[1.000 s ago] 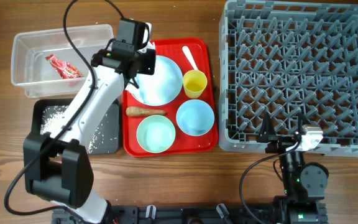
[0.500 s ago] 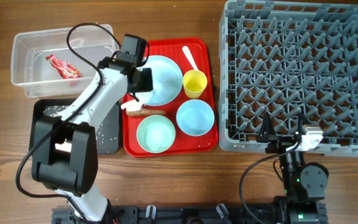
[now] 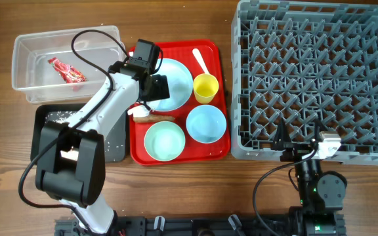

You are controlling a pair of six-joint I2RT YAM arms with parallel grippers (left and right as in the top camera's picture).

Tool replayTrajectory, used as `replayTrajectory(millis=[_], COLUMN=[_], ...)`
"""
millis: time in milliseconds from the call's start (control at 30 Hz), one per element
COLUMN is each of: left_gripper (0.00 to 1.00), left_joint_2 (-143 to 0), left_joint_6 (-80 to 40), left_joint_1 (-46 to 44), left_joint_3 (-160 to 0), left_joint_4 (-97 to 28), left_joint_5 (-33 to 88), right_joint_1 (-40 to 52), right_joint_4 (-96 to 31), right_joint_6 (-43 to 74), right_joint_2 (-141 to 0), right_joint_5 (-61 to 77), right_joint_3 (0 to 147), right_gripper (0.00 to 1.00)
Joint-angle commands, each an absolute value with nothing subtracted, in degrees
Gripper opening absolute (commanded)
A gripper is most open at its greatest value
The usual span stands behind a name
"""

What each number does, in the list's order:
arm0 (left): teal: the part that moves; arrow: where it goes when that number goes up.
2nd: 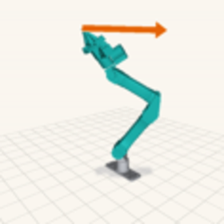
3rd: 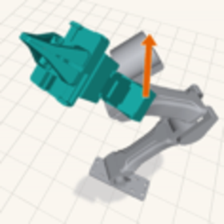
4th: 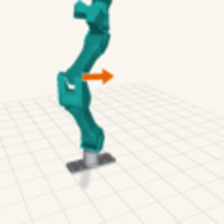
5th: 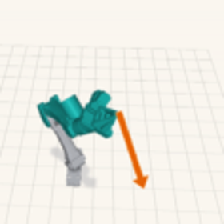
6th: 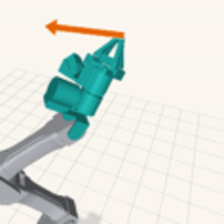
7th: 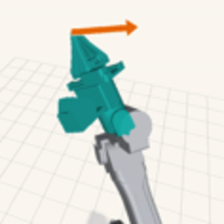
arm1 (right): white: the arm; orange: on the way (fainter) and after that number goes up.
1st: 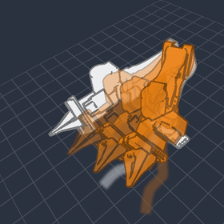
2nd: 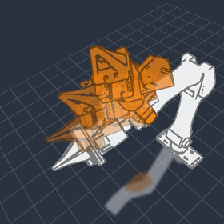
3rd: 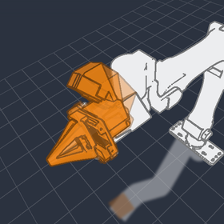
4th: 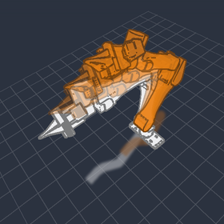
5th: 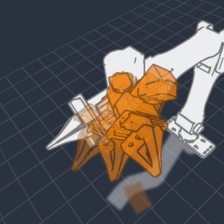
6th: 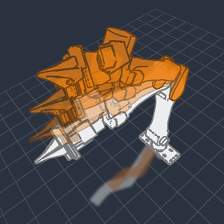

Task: Sort waste into correct bins and load items into the dishwasher rack
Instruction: 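Grasp the white tissue with the left gripper and lift it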

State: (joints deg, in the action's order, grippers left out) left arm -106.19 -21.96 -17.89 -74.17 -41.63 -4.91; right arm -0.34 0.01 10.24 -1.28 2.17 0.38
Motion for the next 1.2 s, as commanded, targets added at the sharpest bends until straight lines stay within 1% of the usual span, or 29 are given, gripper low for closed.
replayTrajectory(millis=[0, 67, 133, 267, 400, 500, 667, 800, 933, 1067, 1167], left_gripper=[0.94, 0.95, 0.95, 0.97, 1.0, 1.0, 1.0, 0.97, 0.97, 0.91, 0.91], left_joint_2=[-105.47, -105.43, -105.38, -102.85, -102.37, -104.84, -109.58, -109.65, -109.65, -109.65, -109.65], left_joint_6=[-22.72, -19.79, -22.44, -22.57, -22.65, -22.79, -22.79, -22.76, -22.76, -22.76, -22.76], left_joint_1=[-17.91, -17.91, -17.91, -17.63, -17.63, -17.63, -17.63, -17.69, -17.78, -17.8, -17.8], left_joint_3=[-73.17, -73.19, -73.19, -73.19, -73.12, -73.08, -73.08, -73.08, -73.06, -73.08, -73.06], left_joint_4=[-42.98, -41.41, -42.3, -45.36, -46.76, -43.9, -39.79, -38.87, -38.39, -38.81, -38.83], left_joint_5=[-8.75, -8.86, -5.85, -10.13, -10.61, -14.59, -14.44, -14.15, -12.64, -12.23, -12.23], right_joint_1=[-0.62, -0.62, -0.62, -0.62, -0.62, -0.62, -0.62, -0.62, -0.62, -0.62, -0.62], right_joint_4=[0.14, 0.14, 0.14, 0.14, 0.14, 0.14, 0.14, 0.14, 0.14, 0.14, 0.14], right_joint_6=[10.66, 10.66, 10.68, 10.66, 10.68, 10.66, 10.66, 10.66, 10.68, 10.68, 10.63], right_joint_2=[-1.02, -1.02, -1.02, -1.02, -1.02, -1.02, -1.02, -1.02, -1.02, -1.02, -1.02], right_joint_5=[3.05, 3.05, 3.07, 3.05, 3.07, 3.05, 3.07, 3.07, 3.07, 3.05, 3.07], right_joint_3=[0.3, 0.3, 0.3, 0.3, 0.3, 0.3, 0.3, 0.3, 0.3, 0.3, 0.3], right_gripper=[1.0, 1.0, 1.0, 1.0, 1.0, 1.0, 1.0, 1.0, 1.0, 1.0, 1.0])
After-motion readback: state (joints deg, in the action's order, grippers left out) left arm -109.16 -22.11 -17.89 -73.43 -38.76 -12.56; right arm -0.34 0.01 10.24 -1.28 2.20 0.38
